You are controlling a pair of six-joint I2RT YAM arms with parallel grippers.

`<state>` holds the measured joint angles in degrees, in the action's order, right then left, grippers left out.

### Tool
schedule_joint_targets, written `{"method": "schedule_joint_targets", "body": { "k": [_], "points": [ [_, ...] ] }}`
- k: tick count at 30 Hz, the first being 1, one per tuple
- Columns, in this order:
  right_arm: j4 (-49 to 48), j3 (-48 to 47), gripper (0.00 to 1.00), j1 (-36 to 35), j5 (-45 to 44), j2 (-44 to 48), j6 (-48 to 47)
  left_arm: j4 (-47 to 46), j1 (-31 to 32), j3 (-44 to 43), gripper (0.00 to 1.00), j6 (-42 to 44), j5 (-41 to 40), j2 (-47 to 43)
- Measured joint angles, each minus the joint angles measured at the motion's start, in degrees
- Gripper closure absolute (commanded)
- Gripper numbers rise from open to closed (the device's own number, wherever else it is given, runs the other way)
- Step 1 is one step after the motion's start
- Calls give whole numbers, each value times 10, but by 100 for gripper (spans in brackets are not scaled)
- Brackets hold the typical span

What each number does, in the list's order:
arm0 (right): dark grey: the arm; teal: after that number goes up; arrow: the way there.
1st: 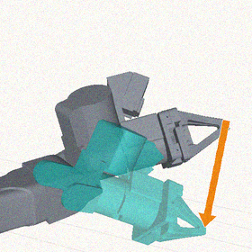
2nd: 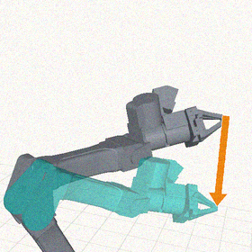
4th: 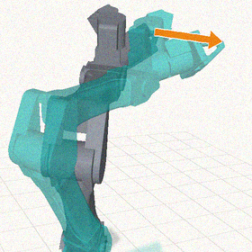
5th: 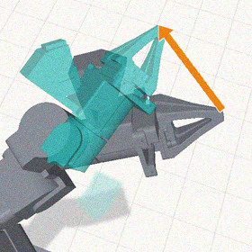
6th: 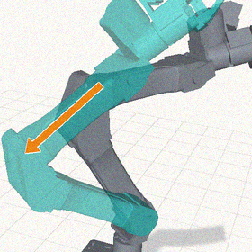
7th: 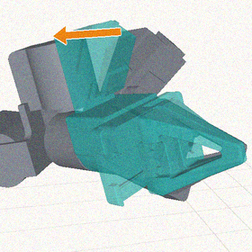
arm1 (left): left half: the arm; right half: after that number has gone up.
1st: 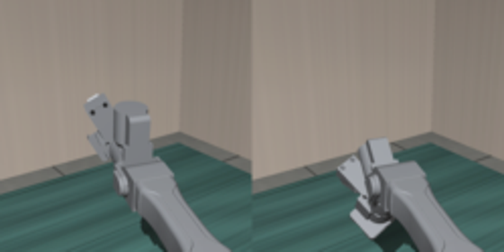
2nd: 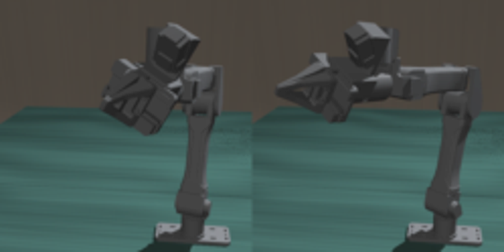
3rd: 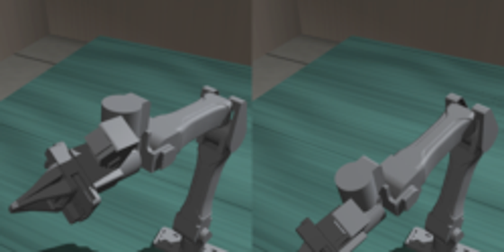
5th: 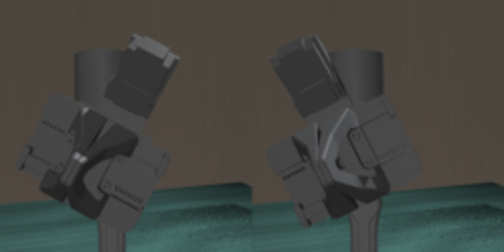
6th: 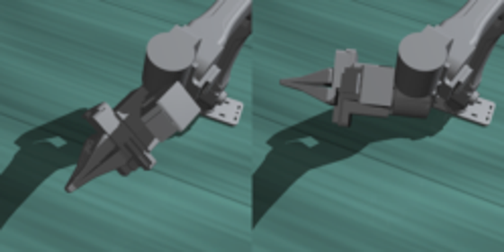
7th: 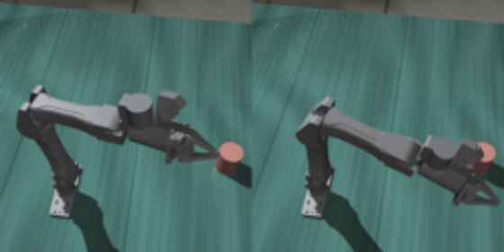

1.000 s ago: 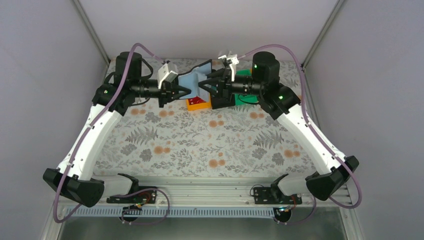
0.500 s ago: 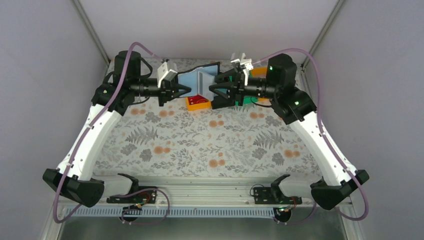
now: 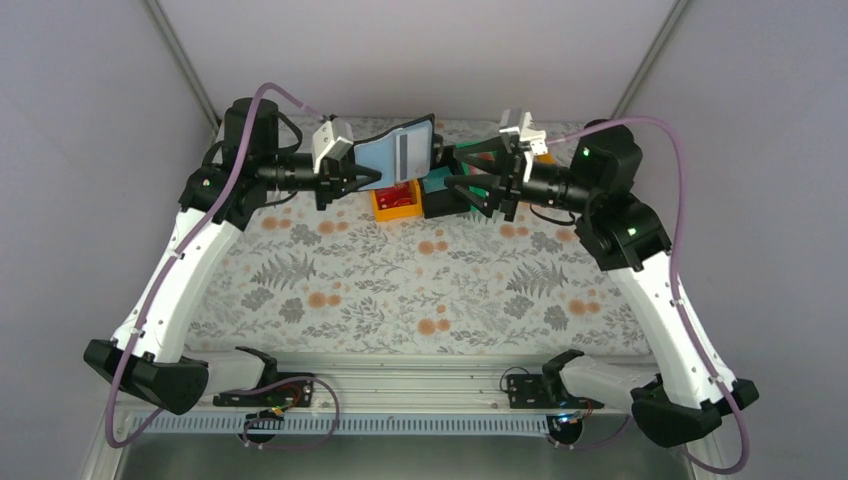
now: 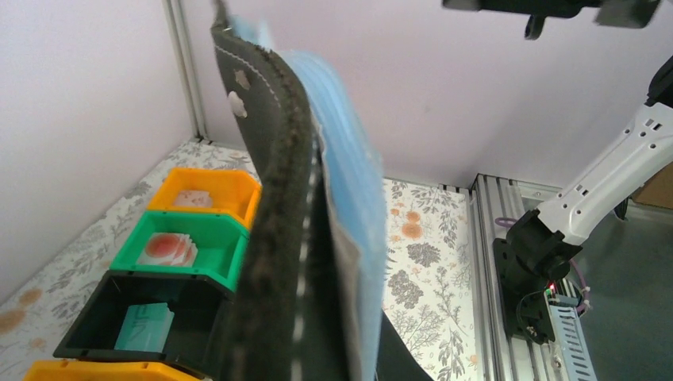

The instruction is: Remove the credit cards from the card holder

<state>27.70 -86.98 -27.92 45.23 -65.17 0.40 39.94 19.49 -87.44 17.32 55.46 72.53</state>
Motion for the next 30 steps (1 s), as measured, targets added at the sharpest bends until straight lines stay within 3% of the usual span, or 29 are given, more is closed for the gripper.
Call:
{"method": "schedule_joint_targets", "body": {
  "k": [9, 14, 18, 30],
  "points": [
    [-17, 9, 28, 1, 58, -2, -6, 4, 0, -4, 98, 6, 0, 0],
    [-46, 15, 25, 1, 71, -34, -2, 27, 0, -8, 98, 40, 0, -1],
    [-55, 18, 35, 1, 71, -52, 10, 47, 0, -25, 98, 64, 1, -2],
    [-86, 56, 45, 1, 71, -53, 37, 53, 0, -29, 98, 75, 18, -7]
  ]
}}
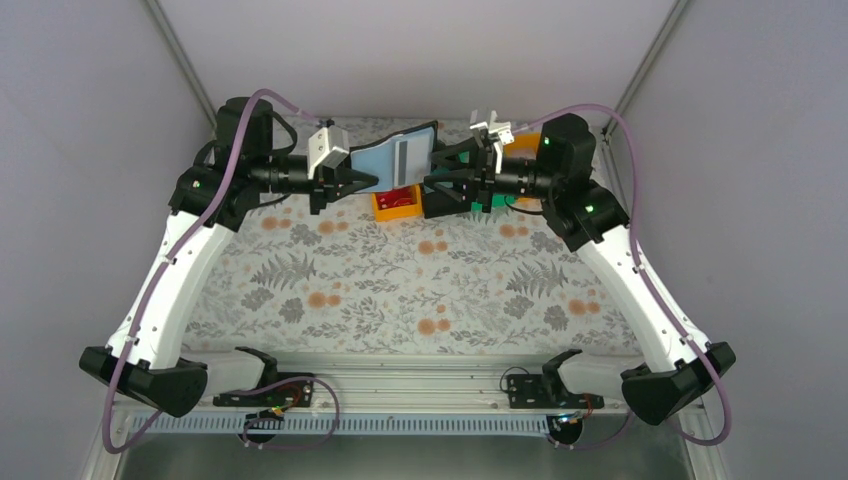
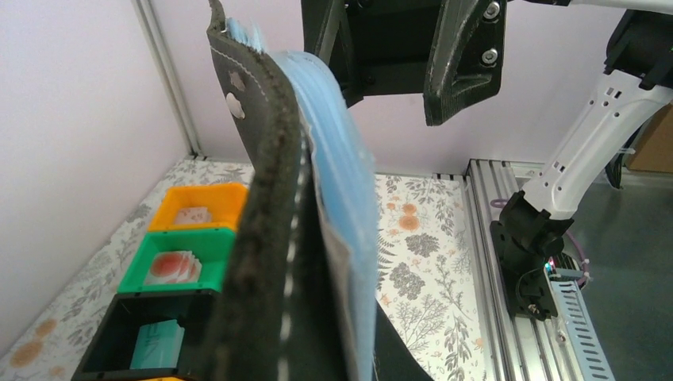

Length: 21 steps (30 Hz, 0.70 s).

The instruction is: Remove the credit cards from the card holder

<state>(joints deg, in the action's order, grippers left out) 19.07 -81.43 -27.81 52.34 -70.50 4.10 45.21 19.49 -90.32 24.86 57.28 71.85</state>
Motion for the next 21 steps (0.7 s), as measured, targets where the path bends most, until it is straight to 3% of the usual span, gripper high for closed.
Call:
{"method": "schedule_joint_targets", "body": {
  "k": [10, 21],
  "points": [
    [-1, -3, 36, -2, -5, 0, -2, 16, 0, -2, 97, 21, 3, 0],
    [14, -27, 38, -2, -17, -1, -27, 34, 0, -4, 98, 48, 4, 0]
  ]
}}
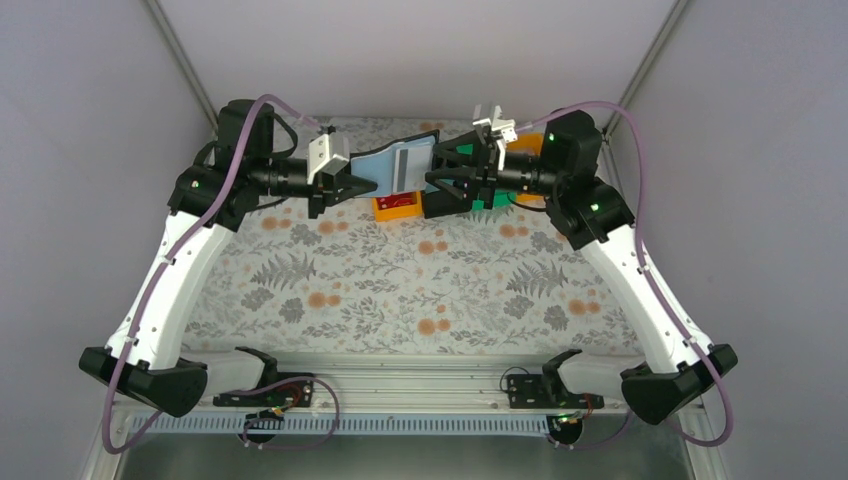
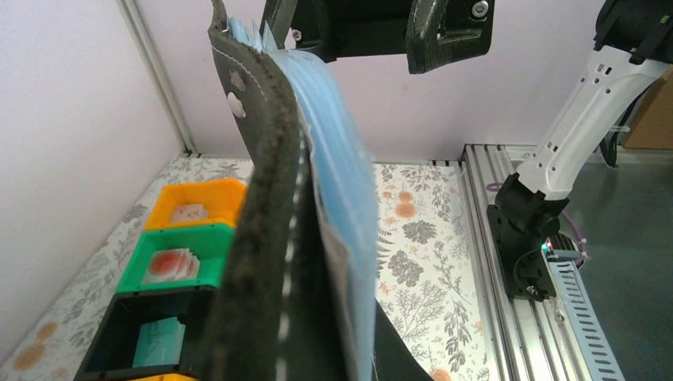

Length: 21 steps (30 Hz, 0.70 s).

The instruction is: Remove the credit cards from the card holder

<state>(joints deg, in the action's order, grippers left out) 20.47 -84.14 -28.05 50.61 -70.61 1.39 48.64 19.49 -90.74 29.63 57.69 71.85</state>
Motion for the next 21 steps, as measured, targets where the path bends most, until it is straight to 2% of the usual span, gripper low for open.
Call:
{"method": "schedule_joint_targets", "body": {
  "k": [8, 21],
  "points": [
    [-1, 0, 48, 0, 13, -2, 4, 0, 0, 0, 98, -1, 6, 0],
    [-10, 3, 53, -34, 35, -3, 27, -13, -1, 0, 98, -34, -15, 9]
  ]
}}
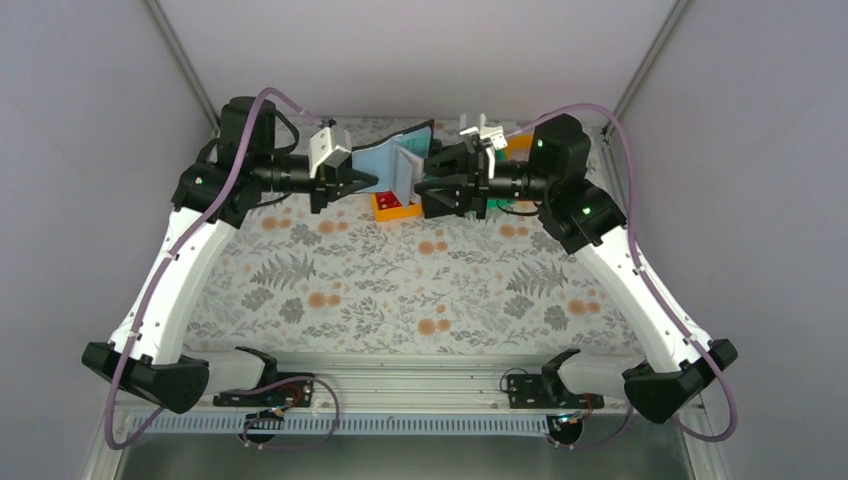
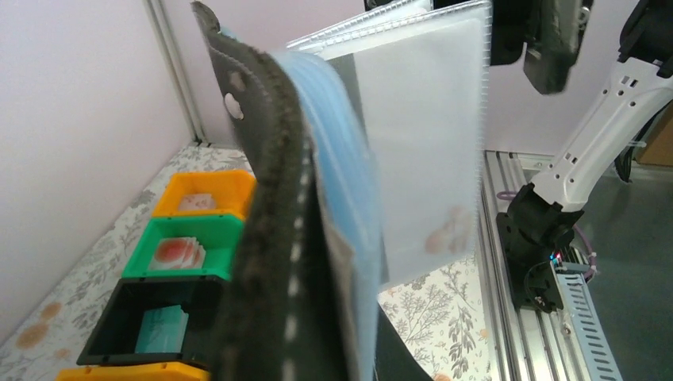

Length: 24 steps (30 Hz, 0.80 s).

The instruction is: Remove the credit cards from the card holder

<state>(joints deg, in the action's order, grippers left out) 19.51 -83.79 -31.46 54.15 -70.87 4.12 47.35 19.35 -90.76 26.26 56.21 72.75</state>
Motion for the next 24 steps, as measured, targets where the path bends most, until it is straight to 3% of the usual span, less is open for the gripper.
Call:
{"method": "schedule_joint_targets", "body": {
  "k": [8, 12, 17, 20, 24],
  "points": [
    [-6, 0, 65, -27, -91, -1, 23, -18, 0, 0, 98, -14, 0, 0],
    [-4, 0, 79, -27, -137, 0, 29, -19, 0, 0, 98, -16, 0, 0],
    [-1, 0, 94, -27, -124, 1, 30, -24, 0, 4, 98, -19, 1, -2],
    [9, -7, 94, -28, -106, -5, 28, -27, 0, 9, 98, -27, 4, -5],
    [13, -17, 75, -28, -86, -18, 30, -30, 0, 19, 98, -34, 6, -12]
  ]
}}
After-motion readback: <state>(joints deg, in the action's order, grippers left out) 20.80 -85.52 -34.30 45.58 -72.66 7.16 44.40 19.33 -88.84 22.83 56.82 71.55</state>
